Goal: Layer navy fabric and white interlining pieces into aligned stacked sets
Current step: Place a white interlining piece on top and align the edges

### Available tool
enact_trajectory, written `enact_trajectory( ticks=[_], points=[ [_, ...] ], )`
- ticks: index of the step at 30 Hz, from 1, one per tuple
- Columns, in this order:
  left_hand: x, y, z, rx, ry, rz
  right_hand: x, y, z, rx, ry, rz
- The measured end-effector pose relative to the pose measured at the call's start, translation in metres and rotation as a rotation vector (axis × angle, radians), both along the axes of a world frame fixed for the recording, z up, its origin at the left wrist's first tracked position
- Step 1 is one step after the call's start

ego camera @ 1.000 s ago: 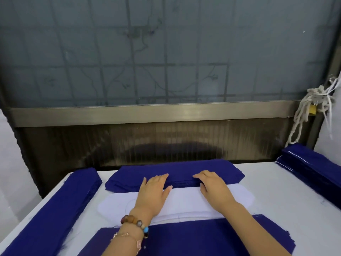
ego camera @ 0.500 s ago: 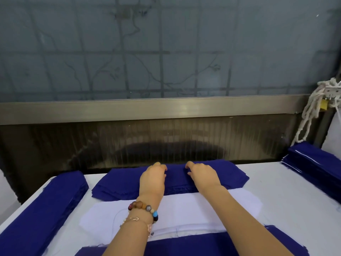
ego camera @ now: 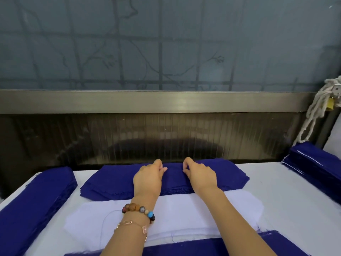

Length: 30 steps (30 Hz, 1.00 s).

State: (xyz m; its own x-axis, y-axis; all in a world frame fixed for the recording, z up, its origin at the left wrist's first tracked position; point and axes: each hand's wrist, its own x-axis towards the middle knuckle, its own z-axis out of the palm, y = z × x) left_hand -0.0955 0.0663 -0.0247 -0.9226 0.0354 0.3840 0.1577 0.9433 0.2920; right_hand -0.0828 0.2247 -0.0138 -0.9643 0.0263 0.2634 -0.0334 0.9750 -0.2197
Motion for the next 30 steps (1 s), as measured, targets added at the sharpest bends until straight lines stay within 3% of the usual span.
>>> enact_trajectory(
  ticks=[7, 13, 21, 24, 30],
  points=[
    [-0.003, -0.007, -0.004, -0.010, 0.133, -0.072, -0.001, -0.002, -0.004, 0.040, 0.032, -0.033],
    [-0.004, -0.004, -0.004, 0.087, 0.042, -0.135, -0.001, -0.001, -0.009, 0.066, 0.198, 0.010],
    [0.002, -0.003, 0.005, -0.060, 0.141, -0.175, 0.002, 0.003, -0.012, -0.065, 0.315, 0.134],
    [0.006, -0.006, 0.009, -0.016, 0.202, -0.178, 0.003, 0.002, -0.012, 0.006, 0.282, 0.169],
    [0.010, -0.018, 0.013, -0.007, 0.154, -0.050, 0.004, 0.012, -0.009, 0.058, 0.272, -0.001]
  ],
)
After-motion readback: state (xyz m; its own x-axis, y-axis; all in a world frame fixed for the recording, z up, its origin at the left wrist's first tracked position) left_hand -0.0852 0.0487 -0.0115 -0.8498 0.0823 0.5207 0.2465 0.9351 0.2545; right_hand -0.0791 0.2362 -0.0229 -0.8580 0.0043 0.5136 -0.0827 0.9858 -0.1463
